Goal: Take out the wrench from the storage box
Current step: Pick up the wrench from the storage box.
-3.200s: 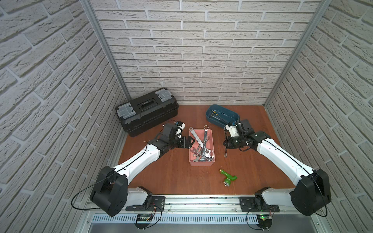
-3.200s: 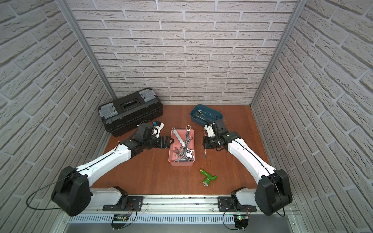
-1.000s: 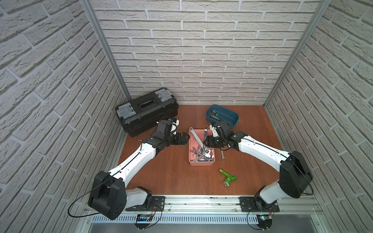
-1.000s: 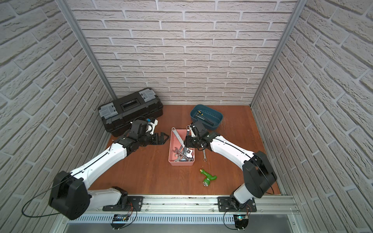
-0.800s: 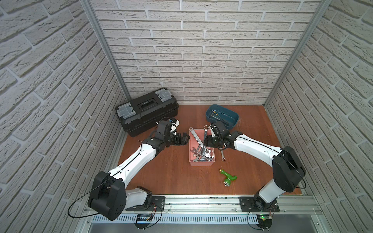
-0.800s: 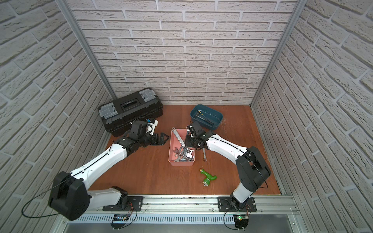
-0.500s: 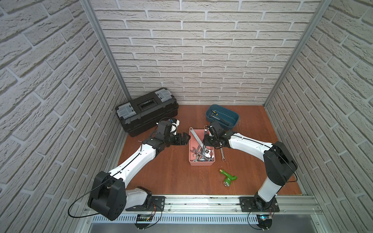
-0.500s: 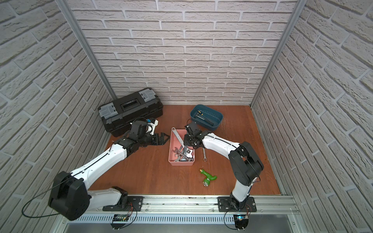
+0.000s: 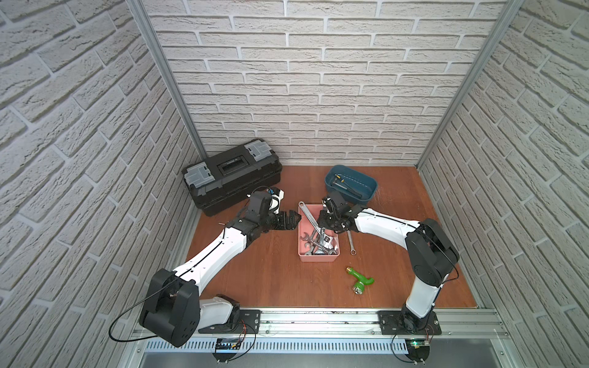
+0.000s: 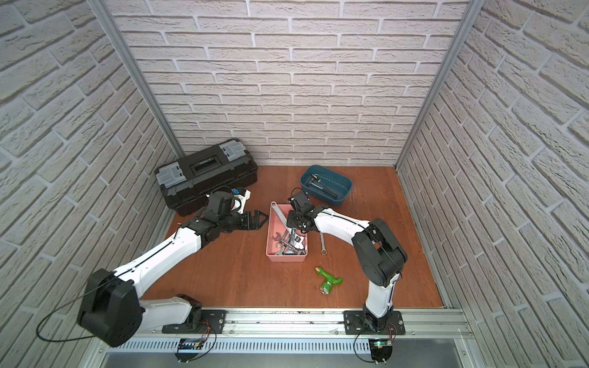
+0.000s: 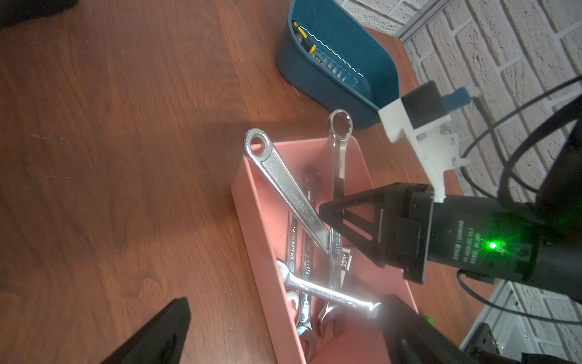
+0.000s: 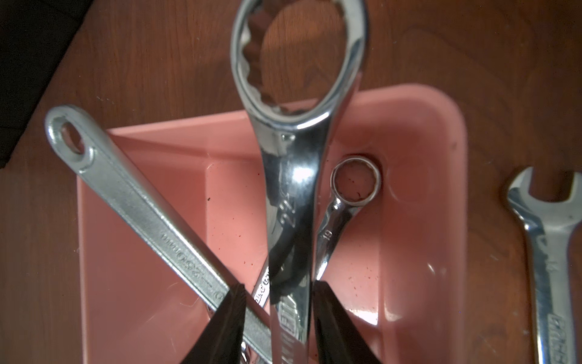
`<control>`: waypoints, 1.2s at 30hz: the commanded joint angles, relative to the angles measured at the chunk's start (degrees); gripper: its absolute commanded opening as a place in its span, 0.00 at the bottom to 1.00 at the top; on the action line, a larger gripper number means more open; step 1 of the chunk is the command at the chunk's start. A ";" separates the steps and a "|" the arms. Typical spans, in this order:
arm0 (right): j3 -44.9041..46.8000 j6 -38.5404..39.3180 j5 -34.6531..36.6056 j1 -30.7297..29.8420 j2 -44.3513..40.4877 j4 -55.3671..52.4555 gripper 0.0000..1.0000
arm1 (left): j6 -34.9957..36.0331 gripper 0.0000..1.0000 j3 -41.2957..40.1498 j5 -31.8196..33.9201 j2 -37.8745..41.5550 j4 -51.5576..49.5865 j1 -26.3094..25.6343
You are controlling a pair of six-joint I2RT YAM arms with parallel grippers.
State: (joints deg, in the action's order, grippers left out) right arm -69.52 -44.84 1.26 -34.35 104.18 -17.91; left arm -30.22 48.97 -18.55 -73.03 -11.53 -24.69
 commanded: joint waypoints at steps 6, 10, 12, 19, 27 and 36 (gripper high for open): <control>0.25 -0.96 -0.40 -0.37 0.33 3.23 0.22 | 0.56 0.98 -1.41 -1.12 -0.23 2.90 0.32; 0.52 -0.78 -0.64 -0.53 -0.64 4.00 0.15 | 0.52 0.98 -1.51 -1.15 -0.53 3.05 0.40; 0.18 -0.35 -0.49 -0.67 -1.37 3.92 0.11 | 0.51 0.98 -1.48 -1.16 -0.62 3.16 0.36; -0.05 0.63 -0.11 -1.07 -4.39 3.47 0.06 | 0.45 0.98 -1.16 -1.36 -1.01 3.18 0.36; 0.35 0.55 -0.99 -1.25 -4.91 4.22 0.03 | 0.43 0.98 -0.72 -1.67 -1.54 3.28 0.41; -2.05 1.80 -1.61 -1.51 -8.52 2.54 0.03 | 0.60 0.98 -0.20 -1.64 -1.32 2.57 0.36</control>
State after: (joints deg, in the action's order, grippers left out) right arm -69.41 -44.03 0.40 -35.11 101.54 -17.08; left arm -30.22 48.14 -19.44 -74.11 -10.48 -24.69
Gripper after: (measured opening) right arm 0.112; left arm 0.983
